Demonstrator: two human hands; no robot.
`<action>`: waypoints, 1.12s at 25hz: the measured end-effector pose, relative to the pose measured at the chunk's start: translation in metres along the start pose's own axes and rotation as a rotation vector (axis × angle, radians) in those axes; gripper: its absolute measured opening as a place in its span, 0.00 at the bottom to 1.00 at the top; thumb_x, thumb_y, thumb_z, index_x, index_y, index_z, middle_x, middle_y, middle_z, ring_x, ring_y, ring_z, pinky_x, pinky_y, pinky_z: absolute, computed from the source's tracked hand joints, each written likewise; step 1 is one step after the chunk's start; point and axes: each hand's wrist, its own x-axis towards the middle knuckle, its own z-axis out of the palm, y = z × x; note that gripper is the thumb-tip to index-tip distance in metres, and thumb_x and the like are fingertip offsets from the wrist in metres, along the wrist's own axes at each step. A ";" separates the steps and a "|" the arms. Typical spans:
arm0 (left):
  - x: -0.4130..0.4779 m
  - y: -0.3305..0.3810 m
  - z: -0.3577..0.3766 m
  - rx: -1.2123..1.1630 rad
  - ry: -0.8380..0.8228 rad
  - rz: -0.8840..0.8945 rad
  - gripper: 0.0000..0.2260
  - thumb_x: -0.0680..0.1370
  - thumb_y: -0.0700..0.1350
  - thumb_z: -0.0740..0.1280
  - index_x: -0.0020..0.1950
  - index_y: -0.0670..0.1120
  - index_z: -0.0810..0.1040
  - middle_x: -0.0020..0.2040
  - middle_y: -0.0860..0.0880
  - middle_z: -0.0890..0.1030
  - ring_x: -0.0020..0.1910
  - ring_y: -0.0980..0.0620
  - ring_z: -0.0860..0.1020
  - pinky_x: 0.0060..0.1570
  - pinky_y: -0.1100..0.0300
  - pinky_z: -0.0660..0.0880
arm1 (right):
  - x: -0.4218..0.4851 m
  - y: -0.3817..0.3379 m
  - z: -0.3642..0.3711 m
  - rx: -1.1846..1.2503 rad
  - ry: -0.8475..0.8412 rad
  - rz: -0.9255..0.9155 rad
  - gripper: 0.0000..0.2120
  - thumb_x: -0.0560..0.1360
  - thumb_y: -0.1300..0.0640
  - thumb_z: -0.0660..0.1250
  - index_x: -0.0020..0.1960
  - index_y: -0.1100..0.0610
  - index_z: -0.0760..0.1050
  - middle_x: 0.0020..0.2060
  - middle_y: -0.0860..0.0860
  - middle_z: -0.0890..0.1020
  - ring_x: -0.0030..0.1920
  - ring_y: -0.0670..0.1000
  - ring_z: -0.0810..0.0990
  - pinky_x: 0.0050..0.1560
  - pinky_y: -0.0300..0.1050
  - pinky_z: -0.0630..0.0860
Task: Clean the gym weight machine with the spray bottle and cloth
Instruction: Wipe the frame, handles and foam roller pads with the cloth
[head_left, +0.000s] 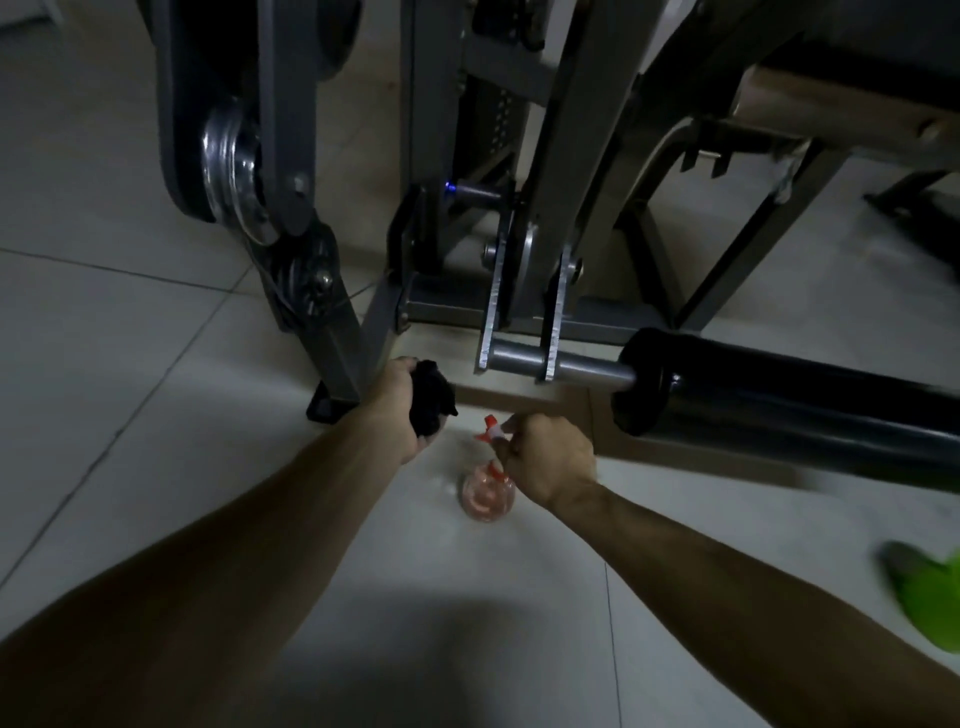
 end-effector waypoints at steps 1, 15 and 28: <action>-0.004 0.007 0.004 -0.036 -0.029 0.021 0.13 0.81 0.54 0.63 0.50 0.44 0.79 0.41 0.46 0.81 0.36 0.49 0.78 0.32 0.59 0.73 | 0.004 -0.007 -0.021 0.047 0.090 -0.017 0.11 0.81 0.44 0.64 0.49 0.48 0.81 0.39 0.45 0.83 0.42 0.49 0.83 0.43 0.44 0.79; 0.027 0.139 0.099 -0.123 0.162 0.483 0.22 0.76 0.40 0.72 0.69 0.43 0.73 0.61 0.45 0.80 0.58 0.40 0.80 0.61 0.43 0.79 | 0.121 -0.078 -0.112 0.793 0.563 0.351 0.34 0.68 0.34 0.72 0.69 0.46 0.68 0.53 0.49 0.84 0.54 0.57 0.83 0.57 0.59 0.80; 0.082 0.144 0.127 0.515 0.165 1.059 0.09 0.80 0.45 0.70 0.57 0.43 0.84 0.51 0.45 0.85 0.52 0.45 0.82 0.50 0.60 0.74 | 0.132 -0.067 -0.088 0.708 0.745 0.306 0.32 0.68 0.32 0.66 0.66 0.47 0.70 0.45 0.46 0.83 0.47 0.55 0.81 0.50 0.51 0.77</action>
